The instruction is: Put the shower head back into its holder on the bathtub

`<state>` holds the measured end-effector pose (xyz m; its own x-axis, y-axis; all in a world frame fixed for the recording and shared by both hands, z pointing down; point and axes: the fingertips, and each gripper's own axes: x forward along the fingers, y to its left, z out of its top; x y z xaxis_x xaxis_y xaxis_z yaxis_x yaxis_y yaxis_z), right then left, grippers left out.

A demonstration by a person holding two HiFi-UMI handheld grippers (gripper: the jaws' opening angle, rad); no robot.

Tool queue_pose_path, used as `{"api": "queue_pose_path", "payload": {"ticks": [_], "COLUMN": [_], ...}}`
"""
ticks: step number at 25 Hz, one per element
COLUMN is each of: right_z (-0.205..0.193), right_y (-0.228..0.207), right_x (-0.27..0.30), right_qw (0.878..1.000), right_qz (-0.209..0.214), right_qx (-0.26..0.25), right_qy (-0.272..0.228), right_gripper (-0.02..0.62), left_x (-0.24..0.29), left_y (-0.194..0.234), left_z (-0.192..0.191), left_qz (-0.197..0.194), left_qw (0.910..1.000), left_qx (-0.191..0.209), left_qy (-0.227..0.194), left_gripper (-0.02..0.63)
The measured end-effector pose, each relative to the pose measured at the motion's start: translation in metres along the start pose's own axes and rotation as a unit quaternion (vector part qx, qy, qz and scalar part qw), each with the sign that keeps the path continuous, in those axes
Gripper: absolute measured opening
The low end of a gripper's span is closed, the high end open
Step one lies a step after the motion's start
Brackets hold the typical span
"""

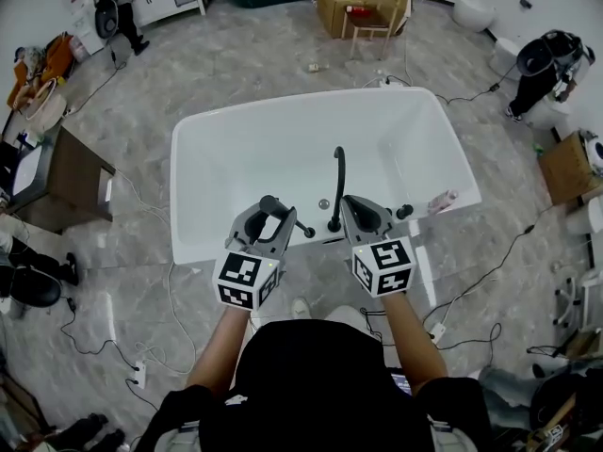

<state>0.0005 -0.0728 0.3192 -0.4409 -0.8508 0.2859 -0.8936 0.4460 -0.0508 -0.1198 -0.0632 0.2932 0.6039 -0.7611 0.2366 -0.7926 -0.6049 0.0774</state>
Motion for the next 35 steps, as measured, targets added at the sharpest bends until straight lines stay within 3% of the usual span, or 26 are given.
{"api": "queue_pose_path", "payload": {"ticks": [6, 18, 35], "right_z": [-0.011, -0.052, -0.149], "right_y": [-0.011, -0.050, -0.075], "right_x": [0.007, 0.020, 0.051], "right_qw": [1.000, 0.998, 0.986], "right_qz": [-0.009, 0.004, 0.043], "right_qx": [0.008, 0.025, 0.048], "right_qy": [0.014, 0.057, 0.154], "right_gripper": [0.025, 0.025, 0.025], "left_x": [0.018, 0.074, 0.121], "left_y": [-0.002, -0.015, -0.012], "left_z": [-0.015, -0.057, -0.163], "left_qz": [-0.018, -0.016, 0.014], "left_qw": [0.9996, 0.9974, 0.9881], "left_qx": [-0.005, -0.019, -0.048], "left_qy": [0.020, 0.068, 0.146], "left_gripper": [0.144, 0.144, 0.144]}}
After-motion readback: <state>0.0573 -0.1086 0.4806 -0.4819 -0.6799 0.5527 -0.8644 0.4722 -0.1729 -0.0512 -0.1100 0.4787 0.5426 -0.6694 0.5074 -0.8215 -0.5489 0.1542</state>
